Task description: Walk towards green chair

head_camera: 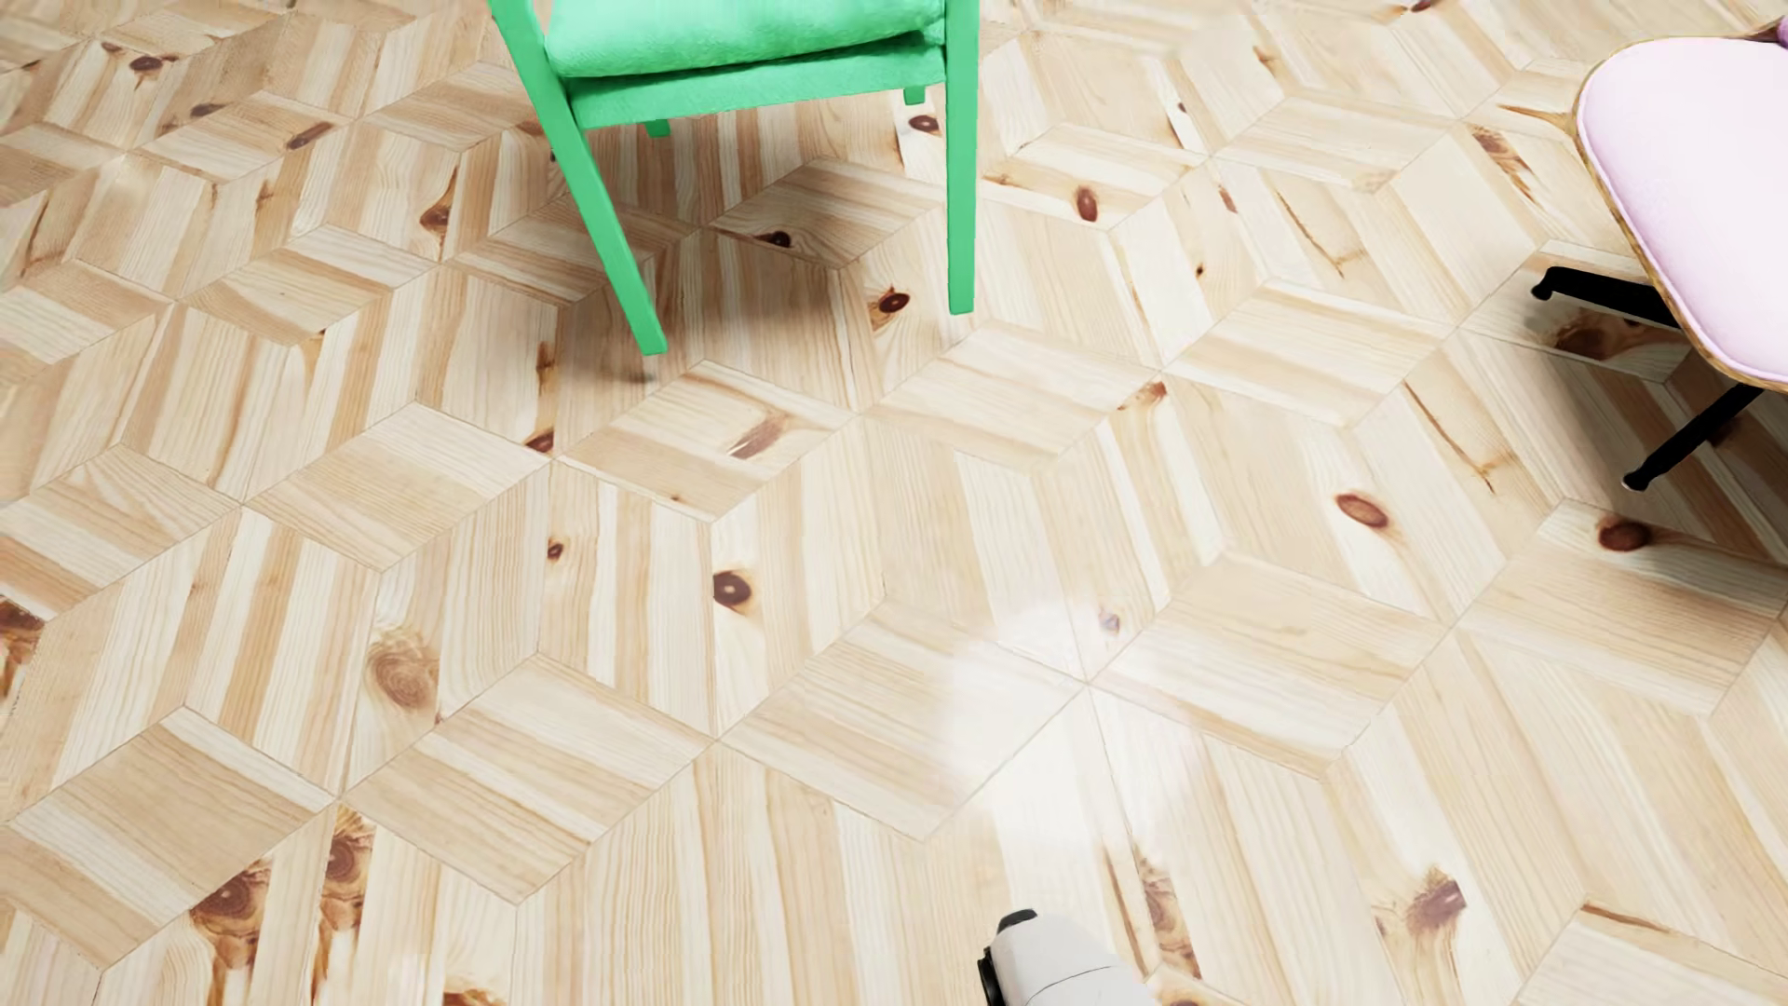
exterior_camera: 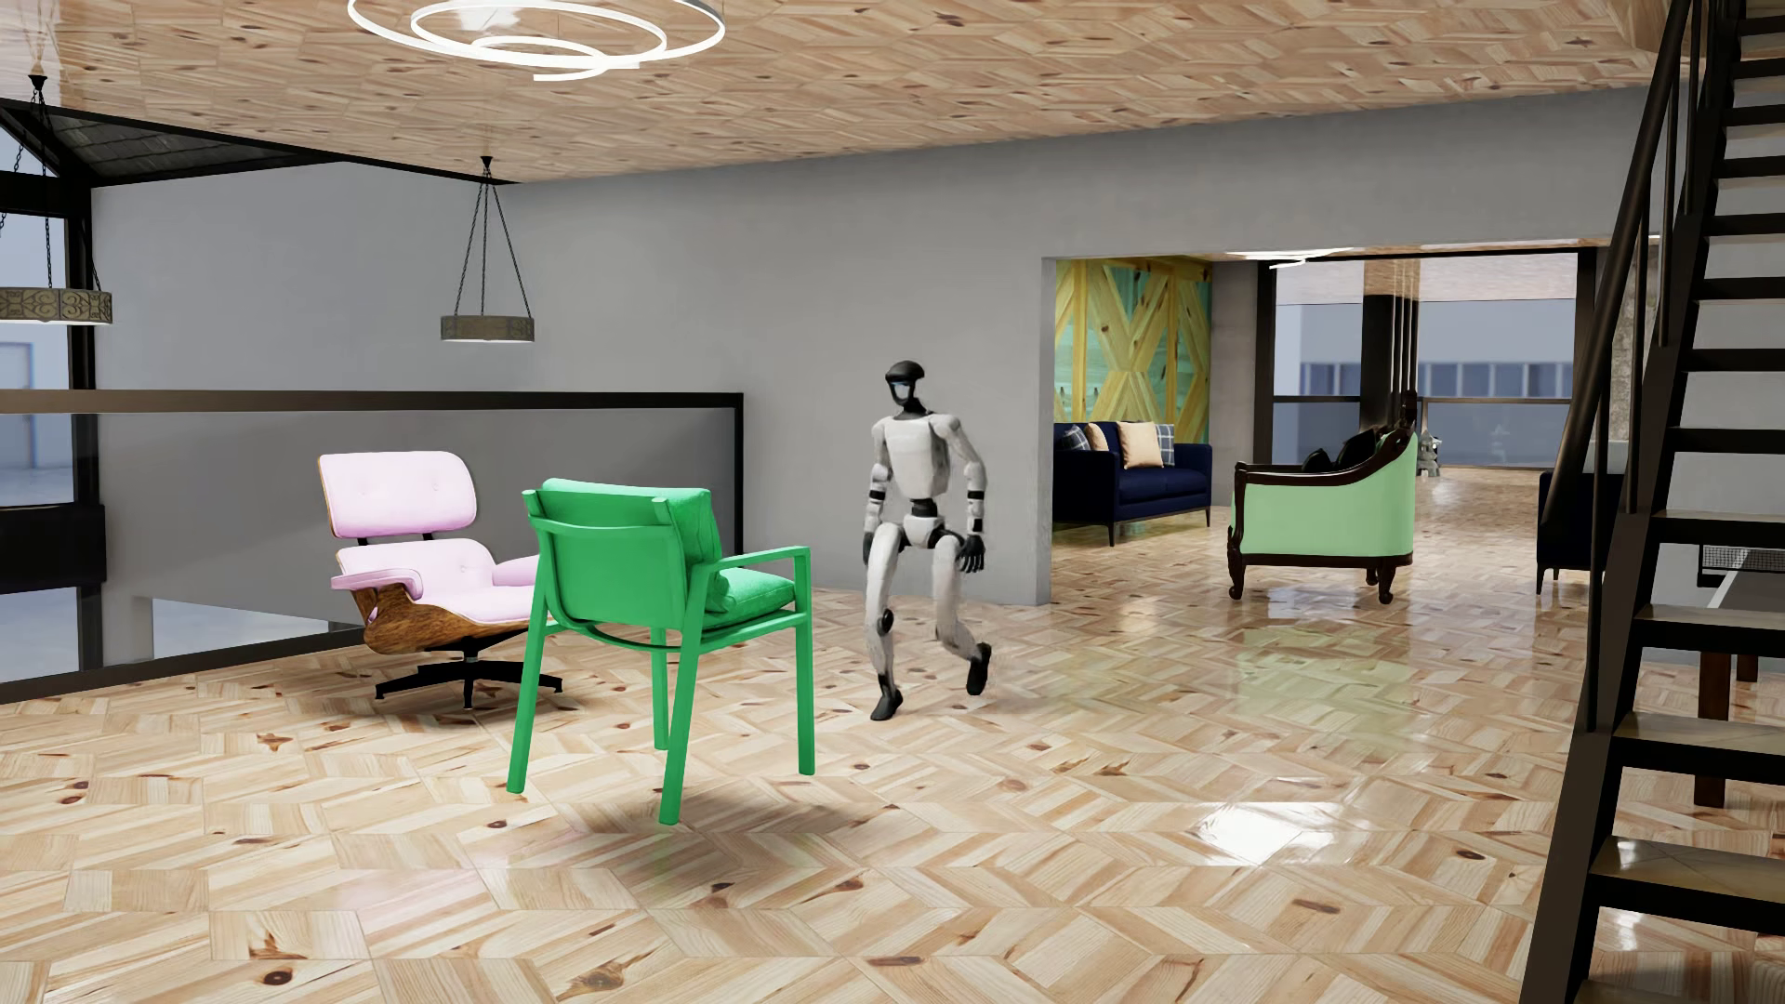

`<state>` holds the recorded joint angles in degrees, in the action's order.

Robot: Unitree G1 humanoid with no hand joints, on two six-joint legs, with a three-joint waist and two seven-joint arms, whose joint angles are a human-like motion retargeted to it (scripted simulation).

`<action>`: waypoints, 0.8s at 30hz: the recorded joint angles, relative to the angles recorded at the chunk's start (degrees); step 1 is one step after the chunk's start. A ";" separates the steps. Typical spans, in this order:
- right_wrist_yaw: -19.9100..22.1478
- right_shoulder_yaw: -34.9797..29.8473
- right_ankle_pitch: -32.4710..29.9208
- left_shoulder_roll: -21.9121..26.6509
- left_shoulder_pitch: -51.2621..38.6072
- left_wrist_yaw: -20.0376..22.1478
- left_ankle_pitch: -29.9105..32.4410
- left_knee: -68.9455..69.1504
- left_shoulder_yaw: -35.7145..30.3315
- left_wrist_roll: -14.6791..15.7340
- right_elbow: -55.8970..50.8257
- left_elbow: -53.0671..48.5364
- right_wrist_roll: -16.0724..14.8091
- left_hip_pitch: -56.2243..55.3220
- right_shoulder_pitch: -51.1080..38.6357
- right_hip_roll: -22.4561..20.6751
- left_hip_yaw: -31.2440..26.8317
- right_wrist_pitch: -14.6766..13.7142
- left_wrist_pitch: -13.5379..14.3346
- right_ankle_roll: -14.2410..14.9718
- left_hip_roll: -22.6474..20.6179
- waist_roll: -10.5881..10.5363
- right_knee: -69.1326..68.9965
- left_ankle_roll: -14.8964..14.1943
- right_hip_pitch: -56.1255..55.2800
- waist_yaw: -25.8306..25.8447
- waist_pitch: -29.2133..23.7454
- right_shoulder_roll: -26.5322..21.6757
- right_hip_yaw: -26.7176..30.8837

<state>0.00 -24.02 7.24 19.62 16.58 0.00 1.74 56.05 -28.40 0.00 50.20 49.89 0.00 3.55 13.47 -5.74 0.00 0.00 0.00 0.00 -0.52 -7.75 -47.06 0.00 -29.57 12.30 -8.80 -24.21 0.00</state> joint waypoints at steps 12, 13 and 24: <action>0.00 1.97 7.46 -1.21 6.83 0.00 -23.27 -35.01 8.14 0.00 1.38 7.05 0.00 -24.01 6.56 -3.92 0.00 0.00 0.00 0.00 2.09 2.62 17.87 0.00 46.49 -16.96 -0.43 -0.77 0.00; 0.00 2.67 7.84 -1.39 7.35 0.00 -19.01 -35.87 8.83 0.00 1.67 7.83 0.00 -25.45 6.88 -3.46 0.00 0.00 0.00 0.00 2.60 2.72 16.94 0.00 47.92 -18.44 -0.10 -0.57 0.00; 0.00 -0.20 0.61 0.52 -2.09 0.00 -0.84 -28.14 14.80 0.00 5.73 -6.50 0.00 -18.22 5.82 3.08 0.00 0.00 0.00 0.00 -4.98 9.19 -2.20 0.00 29.26 -13.32 1.95 4.53 0.00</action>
<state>0.00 -24.22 7.85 20.14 14.49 0.00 0.90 27.91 -13.59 0.00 55.92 43.38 0.00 -14.66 19.29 -2.66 0.00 0.00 0.00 0.00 -5.50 1.43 -49.27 0.00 -0.31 -1.02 -6.86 -19.68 0.00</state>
